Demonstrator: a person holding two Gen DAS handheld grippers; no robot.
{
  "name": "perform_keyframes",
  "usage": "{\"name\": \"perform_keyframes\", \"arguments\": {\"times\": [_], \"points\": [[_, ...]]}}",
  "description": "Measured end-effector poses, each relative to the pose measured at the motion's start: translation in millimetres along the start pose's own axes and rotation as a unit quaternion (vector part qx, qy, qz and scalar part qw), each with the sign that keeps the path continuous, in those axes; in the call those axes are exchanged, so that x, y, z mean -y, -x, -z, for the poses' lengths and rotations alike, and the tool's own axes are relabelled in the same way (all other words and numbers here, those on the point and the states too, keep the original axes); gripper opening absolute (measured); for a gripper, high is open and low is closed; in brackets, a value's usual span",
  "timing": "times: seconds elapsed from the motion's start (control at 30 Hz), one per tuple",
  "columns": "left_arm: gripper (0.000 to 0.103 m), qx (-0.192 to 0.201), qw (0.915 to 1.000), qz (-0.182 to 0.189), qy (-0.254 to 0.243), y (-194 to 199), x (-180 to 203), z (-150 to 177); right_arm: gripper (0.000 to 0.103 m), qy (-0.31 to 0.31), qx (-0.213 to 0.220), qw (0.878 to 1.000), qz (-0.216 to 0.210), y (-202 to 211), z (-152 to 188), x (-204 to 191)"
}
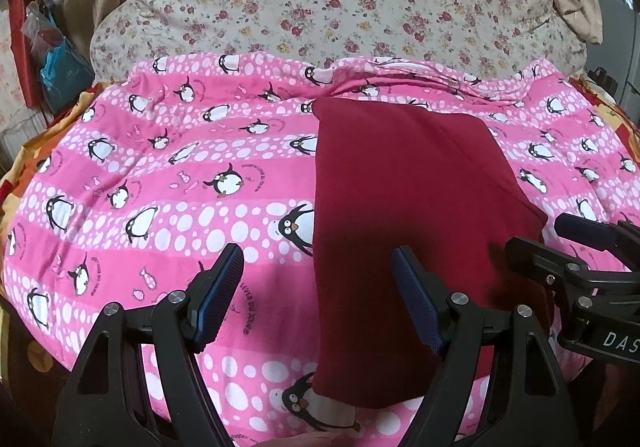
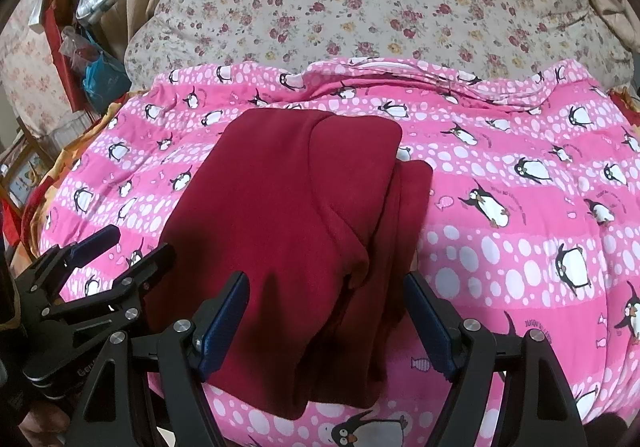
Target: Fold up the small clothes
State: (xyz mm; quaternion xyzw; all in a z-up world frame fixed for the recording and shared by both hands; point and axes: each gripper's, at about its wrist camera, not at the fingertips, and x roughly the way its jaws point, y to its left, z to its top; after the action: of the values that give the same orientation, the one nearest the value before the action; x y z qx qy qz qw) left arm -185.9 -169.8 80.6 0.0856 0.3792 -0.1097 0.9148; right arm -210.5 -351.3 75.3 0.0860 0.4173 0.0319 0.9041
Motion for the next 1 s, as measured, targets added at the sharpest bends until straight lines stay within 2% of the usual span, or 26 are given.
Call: {"name": "perform_keyframes", "arguments": {"times": [1.0], "points": [[0.077,-0.006,0.9999,0.005,0.006,-9.0,-1.0,-3.8,0.077,0.004,-0.009,1.000,-0.001,-10.5,-7.0,-0.4]]}}
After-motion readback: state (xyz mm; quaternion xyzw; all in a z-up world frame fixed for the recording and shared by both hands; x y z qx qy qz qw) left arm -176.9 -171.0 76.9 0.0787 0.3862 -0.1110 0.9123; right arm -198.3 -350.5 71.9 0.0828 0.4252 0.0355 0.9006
